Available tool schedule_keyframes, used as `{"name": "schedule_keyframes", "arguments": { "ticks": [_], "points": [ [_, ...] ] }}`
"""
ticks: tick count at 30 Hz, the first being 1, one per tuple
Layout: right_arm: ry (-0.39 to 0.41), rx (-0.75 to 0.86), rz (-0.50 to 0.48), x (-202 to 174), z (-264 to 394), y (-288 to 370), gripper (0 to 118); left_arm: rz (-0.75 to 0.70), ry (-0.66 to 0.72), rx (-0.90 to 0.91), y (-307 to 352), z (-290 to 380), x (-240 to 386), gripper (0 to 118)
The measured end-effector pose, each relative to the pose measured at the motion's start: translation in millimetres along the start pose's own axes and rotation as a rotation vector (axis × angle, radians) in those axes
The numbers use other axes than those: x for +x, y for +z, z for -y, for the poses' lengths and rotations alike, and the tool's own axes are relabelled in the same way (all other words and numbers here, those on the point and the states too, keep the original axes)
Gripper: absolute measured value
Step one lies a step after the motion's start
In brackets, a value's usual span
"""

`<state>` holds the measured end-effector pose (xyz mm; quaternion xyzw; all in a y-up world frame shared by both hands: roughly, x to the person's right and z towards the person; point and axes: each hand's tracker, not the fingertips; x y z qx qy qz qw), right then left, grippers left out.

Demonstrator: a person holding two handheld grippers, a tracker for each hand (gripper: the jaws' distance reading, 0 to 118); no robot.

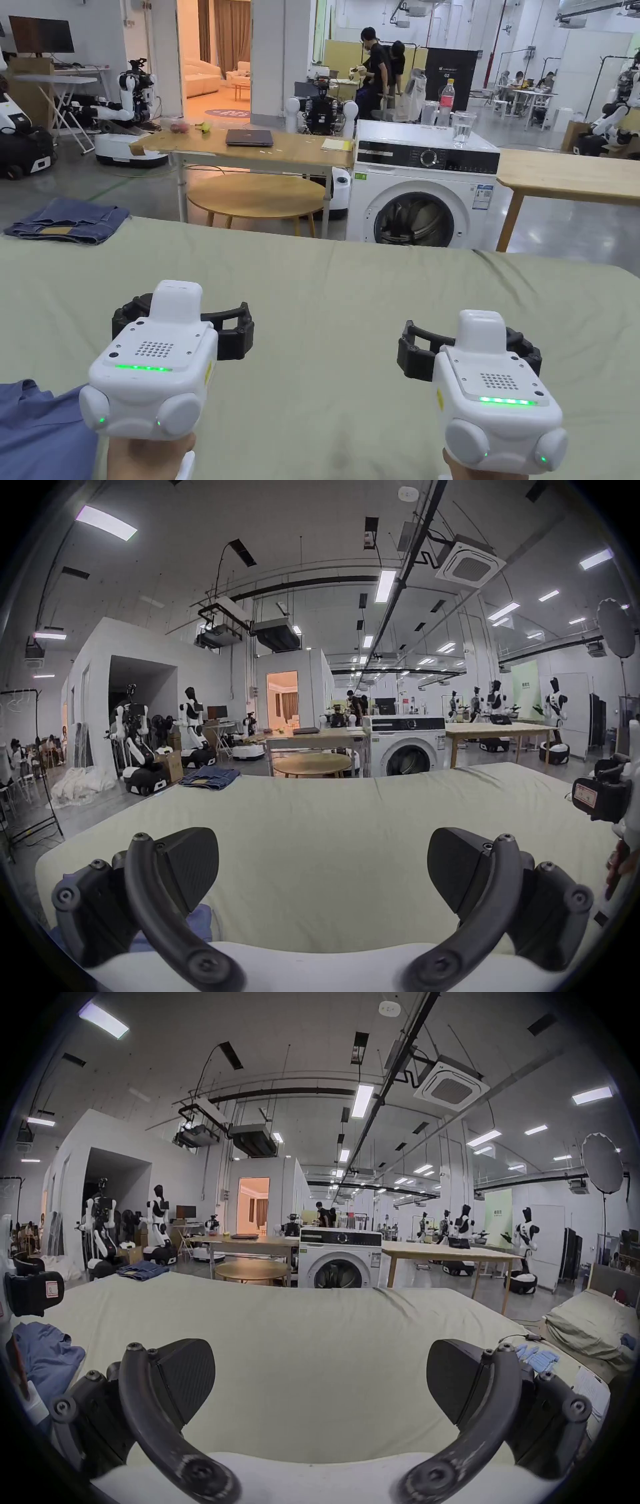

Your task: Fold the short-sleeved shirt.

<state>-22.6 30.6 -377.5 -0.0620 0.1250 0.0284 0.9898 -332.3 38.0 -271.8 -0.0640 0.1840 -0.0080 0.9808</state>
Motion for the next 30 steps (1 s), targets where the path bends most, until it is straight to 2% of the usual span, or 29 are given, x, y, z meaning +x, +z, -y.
{"name": "schedule_keyframes", "arguments": {
  "ticks": [17, 19, 20, 22, 23, 24, 26, 27, 30],
  "points": [
    [-0.013, -0.016, 0.004, -6.8, 5.3, -0.5, 118, 0.015, 0.030, -0.004, 3.1, 4.9, 0.0, 117],
    [-0.016, -0.013, 0.010, -6.6, 6.6, 0.5, 115, 0.018, 0.027, -0.006, 3.8, 7.1, 0.1, 111],
    [-0.019, -0.012, 0.012, -6.4, 6.9, 0.7, 106, 0.024, 0.029, -0.005, 4.2, 7.6, 0.2, 102],
    [-0.021, -0.011, 0.013, -6.1, 7.6, 2.2, 61, 0.032, 0.029, -0.004, 5.9, 8.8, 0.4, 56],
    [-0.022, -0.004, 0.010, -5.9, 8.0, 4.2, 39, 0.036, 0.028, 0.001, 6.8, 9.1, 0.8, 38],
    [-0.020, 0.007, 0.009, -6.3, 8.4, 6.5, 15, 0.036, 0.024, 0.004, 7.4, 9.0, 1.7, 25],
    [-0.023, 0.007, 0.006, -6.5, 7.4, 7.0, 8, 0.022, 0.005, 0.004, 7.7, 8.6, 4.3, 10],
    [-0.031, -0.001, 0.006, -5.7, 6.2, 6.5, 0, 0.012, -0.003, -0.005, 6.7, 7.8, 5.6, 0],
    [-0.057, -0.009, 0.022, -4.4, 7.1, 5.4, 0, 0.012, 0.008, -0.003, 9.6, 7.1, 4.4, 0]
  ]
}}
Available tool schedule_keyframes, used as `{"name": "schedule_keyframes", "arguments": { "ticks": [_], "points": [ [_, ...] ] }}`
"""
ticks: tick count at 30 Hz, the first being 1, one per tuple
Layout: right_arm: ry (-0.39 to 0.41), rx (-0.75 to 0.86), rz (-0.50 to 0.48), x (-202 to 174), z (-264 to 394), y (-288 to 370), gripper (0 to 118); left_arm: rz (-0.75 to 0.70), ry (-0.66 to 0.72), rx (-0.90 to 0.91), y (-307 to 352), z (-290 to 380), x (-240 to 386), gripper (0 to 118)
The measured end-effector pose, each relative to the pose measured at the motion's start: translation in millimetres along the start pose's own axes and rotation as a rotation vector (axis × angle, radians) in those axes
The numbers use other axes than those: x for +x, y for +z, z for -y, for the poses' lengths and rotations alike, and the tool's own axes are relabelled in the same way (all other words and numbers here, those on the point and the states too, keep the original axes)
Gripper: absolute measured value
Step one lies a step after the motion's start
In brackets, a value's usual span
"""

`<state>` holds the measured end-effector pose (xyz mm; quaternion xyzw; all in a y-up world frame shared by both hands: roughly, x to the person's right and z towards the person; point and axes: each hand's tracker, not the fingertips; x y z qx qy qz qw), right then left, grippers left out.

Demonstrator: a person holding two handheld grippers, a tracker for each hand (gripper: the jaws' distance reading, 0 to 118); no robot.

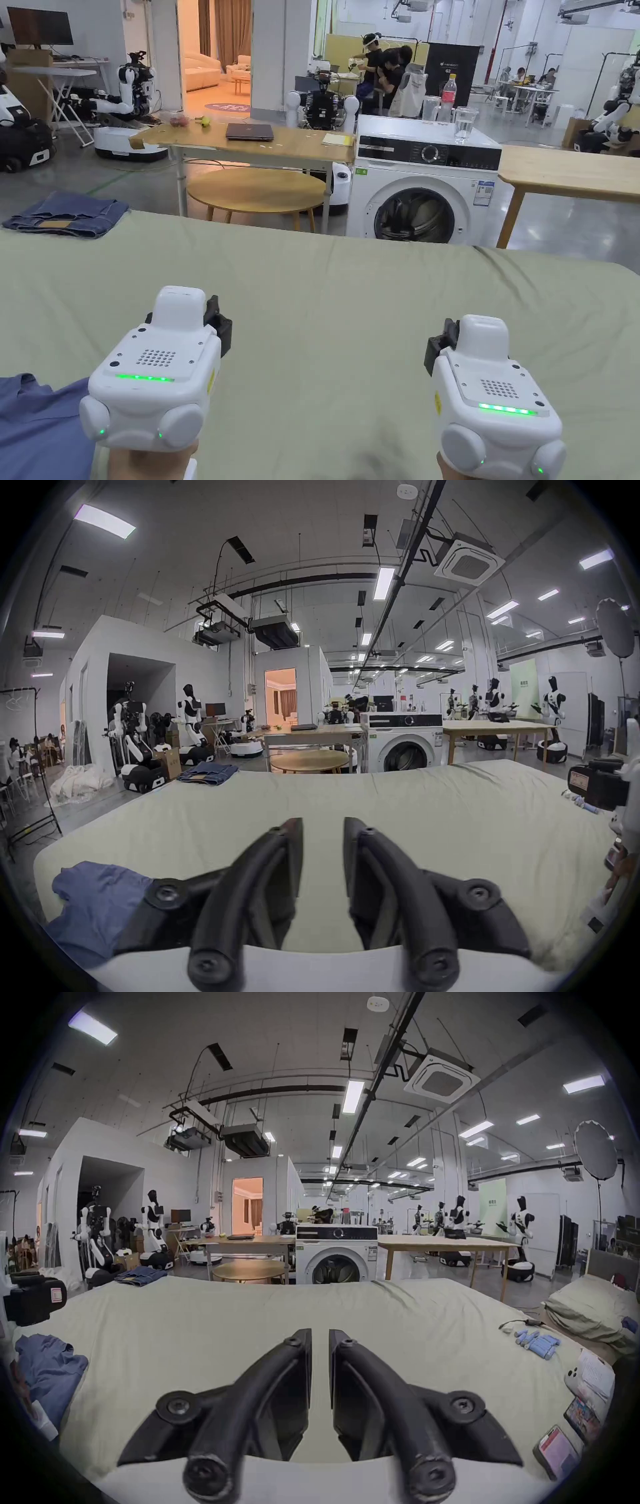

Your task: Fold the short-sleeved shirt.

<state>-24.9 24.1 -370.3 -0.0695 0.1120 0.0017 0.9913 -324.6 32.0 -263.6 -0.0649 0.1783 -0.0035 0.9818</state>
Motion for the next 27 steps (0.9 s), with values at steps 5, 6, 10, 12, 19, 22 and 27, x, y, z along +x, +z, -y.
{"name": "schedule_keyframes", "arguments": {
  "ticks": [5, 6, 10, 12, 19, 22, 27],
  "points": [
    [0.023, 0.019, -0.009, 4.1, 1.4, 4.3, 0, -0.039, -0.002, 0.035, 7.3, -0.7, -3.1, 0],
    [0.021, 0.019, -0.016, 3.2, -0.1, 4.9, 0, -0.045, -0.005, 0.035, 7.2, -1.0, -2.9, 0],
    [0.028, 0.039, -0.028, -0.7, -3.9, 8.4, 0, -0.006, 0.036, 0.028, 8.9, -4.6, -9.8, 0],
    [0.029, 0.040, -0.038, -4.0, -7.0, 9.4, 0, -0.037, 0.029, 0.026, 10.3, -6.8, -12.1, 0],
    [0.035, 0.038, -0.066, -26.7, -14.8, 11.0, 0, -0.043, 0.056, -0.041, 15.4, -12.6, -34.2, 0],
    [0.042, 0.036, -0.100, -42.5, -17.3, 9.6, 0, -0.082, 0.048, -0.039, 25.6, -13.2, -51.8, 0],
    [0.055, 0.034, -0.178, -75.0, -18.8, 11.5, 0, -0.172, 0.031, -0.092, 39.2, -11.8, -93.1, 0]
  ]
}}
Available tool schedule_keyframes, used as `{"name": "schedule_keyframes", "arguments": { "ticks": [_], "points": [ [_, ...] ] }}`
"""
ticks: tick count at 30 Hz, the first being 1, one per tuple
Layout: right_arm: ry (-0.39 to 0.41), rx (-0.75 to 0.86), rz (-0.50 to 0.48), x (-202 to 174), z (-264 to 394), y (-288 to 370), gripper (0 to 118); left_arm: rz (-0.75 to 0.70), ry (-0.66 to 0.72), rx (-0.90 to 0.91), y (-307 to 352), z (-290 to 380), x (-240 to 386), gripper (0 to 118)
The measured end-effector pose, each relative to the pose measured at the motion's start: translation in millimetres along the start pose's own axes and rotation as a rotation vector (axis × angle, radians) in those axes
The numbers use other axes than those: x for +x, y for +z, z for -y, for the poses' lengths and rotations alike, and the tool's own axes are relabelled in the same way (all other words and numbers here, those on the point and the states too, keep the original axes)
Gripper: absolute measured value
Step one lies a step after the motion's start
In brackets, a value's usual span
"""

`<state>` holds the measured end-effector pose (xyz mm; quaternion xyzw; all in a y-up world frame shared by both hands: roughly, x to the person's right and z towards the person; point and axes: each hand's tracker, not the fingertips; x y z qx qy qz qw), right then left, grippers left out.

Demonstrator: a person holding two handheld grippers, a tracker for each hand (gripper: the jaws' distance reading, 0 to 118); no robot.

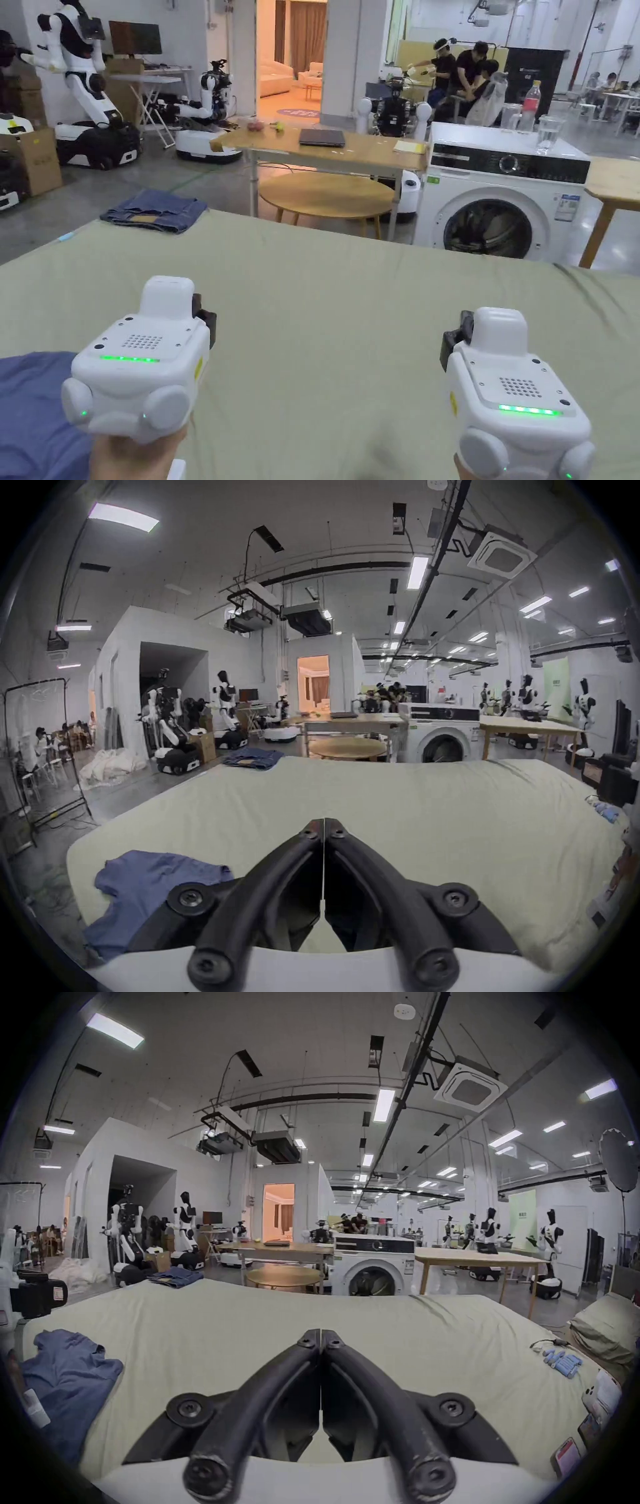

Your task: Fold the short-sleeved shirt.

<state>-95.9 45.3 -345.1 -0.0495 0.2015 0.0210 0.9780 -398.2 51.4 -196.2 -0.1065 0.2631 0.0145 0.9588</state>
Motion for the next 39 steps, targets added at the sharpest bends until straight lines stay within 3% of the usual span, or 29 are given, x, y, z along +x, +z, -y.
{"name": "schedule_keyframes", "arguments": {
  "ticks": [13, 14, 16, 17, 22, 24, 26, 27, 30, 31, 35, 39],
  "points": [
    [0.013, -0.083, -0.167, -69.7, 22.1, -8.4, 0, -0.021, 0.028, -0.434, -6.0, 26.8, -104.7, 1],
    [0.017, -0.089, -0.174, -71.9, 23.5, -8.9, 0, -0.008, 0.044, -0.485, -11.3, 29.9, -110.6, 15],
    [0.026, -0.098, -0.182, -74.9, 26.2, -9.9, 0, 0.012, 0.108, -0.572, -26.9, 39.2, -125.4, 85],
    [0.031, -0.101, -0.185, -75.4, 27.1, -10.0, 0, 0.010, 0.139, -0.604, -33.0, 43.4, -132.3, 102],
    [0.057, -0.114, -0.184, -72.0, 32.0, -10.3, 0, 0.020, 0.247, -0.750, -63.0, 73.7, -155.0, 98],
    [0.065, -0.123, -0.175, -68.5, 34.3, -11.2, 0, -0.016, 0.250, -0.840, -77.2, 90.3, -161.0, 83],
    [0.068, -0.134, -0.168, -65.0, 36.3, -12.2, 0, -0.039, 0.232, -0.895, -87.5, 104.6, -164.8, 79],
    [0.070, -0.139, -0.165, -63.0, 37.0, -12.7, 0, -0.047, 0.208, -0.915, -91.6, 111.4, -166.1, 67],
    [0.075, -0.150, -0.152, -58.2, 39.9, -13.4, 0, -0.026, 0.176, -0.885, -86.2, 115.6, -162.7, 14],
    [0.076, -0.152, -0.148, -56.6, 41.0, -13.8, 0, -0.041, 0.158, -0.872, -83.6, 112.6, -158.4, 8],
    [0.064, -0.167, -0.139, -53.1, 44.7, -14.1, 0, -0.037, 0.001, -0.841, -77.5, 108.3, -138.3, 3],
    [0.055, -0.182, -0.137, -50.3, 49.9, -11.5, 0, -0.008, 0.069, -0.799, -71.7, 108.8, -144.9, 2]
  ]
}}
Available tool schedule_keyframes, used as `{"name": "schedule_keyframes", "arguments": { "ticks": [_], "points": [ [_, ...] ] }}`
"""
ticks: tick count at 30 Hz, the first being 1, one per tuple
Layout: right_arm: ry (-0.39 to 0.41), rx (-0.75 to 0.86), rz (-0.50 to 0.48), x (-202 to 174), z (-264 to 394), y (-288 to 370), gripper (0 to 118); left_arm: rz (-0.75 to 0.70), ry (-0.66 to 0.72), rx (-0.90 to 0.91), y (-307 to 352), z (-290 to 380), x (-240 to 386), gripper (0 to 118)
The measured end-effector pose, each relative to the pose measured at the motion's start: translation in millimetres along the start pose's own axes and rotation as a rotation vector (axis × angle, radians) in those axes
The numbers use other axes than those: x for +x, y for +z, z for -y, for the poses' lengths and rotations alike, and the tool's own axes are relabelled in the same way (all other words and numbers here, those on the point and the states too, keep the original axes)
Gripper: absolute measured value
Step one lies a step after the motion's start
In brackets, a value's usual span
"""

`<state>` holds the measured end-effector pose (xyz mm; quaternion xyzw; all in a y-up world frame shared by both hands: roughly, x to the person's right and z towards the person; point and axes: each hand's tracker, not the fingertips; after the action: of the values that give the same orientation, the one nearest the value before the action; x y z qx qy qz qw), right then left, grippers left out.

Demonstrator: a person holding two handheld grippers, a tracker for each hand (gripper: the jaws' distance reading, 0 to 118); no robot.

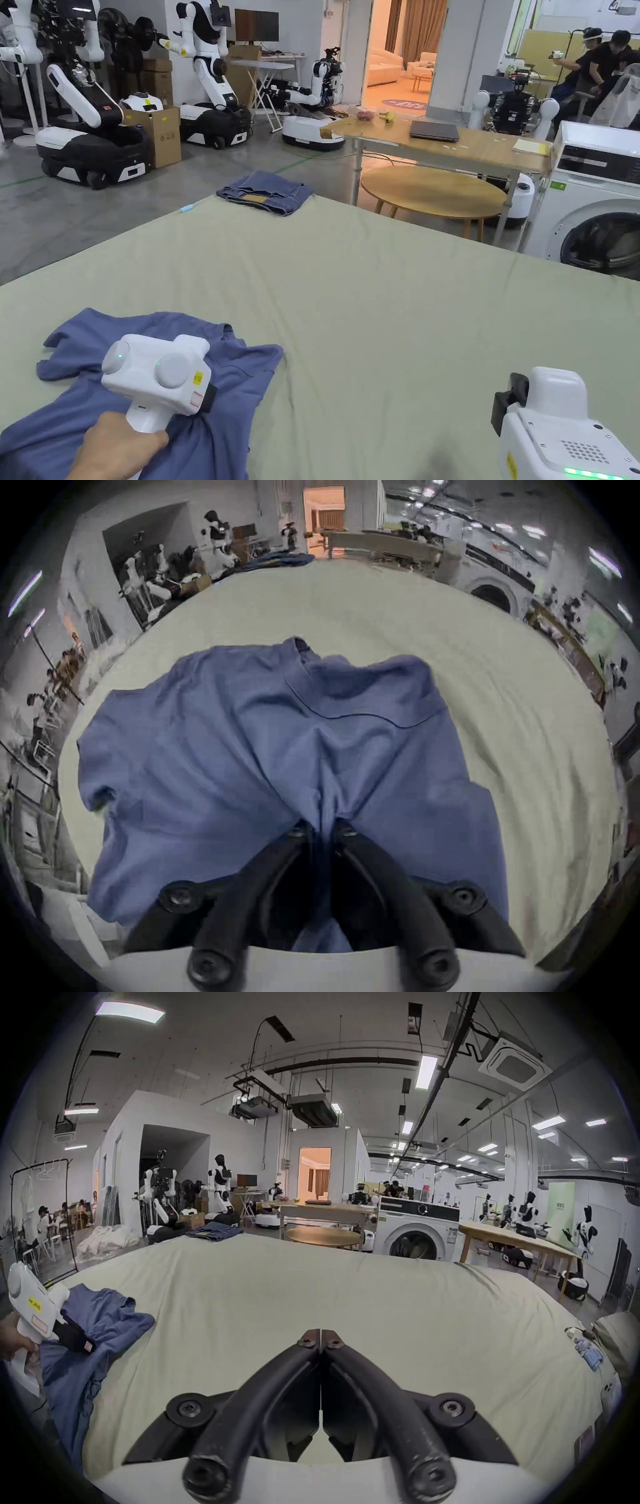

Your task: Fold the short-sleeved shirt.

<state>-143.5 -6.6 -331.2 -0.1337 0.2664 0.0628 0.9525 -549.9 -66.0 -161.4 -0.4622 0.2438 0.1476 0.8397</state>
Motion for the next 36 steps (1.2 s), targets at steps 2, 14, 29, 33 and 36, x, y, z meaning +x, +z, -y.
{"name": "schedule_keyframes", "arguments": {
  "ticks": [2, 14, 29, 33, 36],
  "points": [
    [0.004, -0.005, 0.002, 1.7, 1.4, 0.6, 0, 0.025, 0.035, 0.038, 9.8, 0.2, -6.2, 2],
    [-0.031, 0.052, 0.056, 34.6, -15.2, 24.8, 0, 0.241, -0.024, 0.367, 114.5, -61.7, 43.1, 2],
    [-0.009, 0.114, 0.226, 119.5, -15.0, 88.3, 0, 0.589, -0.326, 0.491, 191.7, -122.8, 289.6, 2],
    [-0.004, 0.131, 0.303, 152.3, -11.7, 112.7, 0, 0.696, -0.418, 0.474, 194.9, -115.8, 367.7, 2],
    [-0.022, 0.133, 0.357, 177.3, -8.0, 130.5, 0, 0.770, -0.465, 0.415, 187.2, -96.3, 420.7, 2]
  ]
}}
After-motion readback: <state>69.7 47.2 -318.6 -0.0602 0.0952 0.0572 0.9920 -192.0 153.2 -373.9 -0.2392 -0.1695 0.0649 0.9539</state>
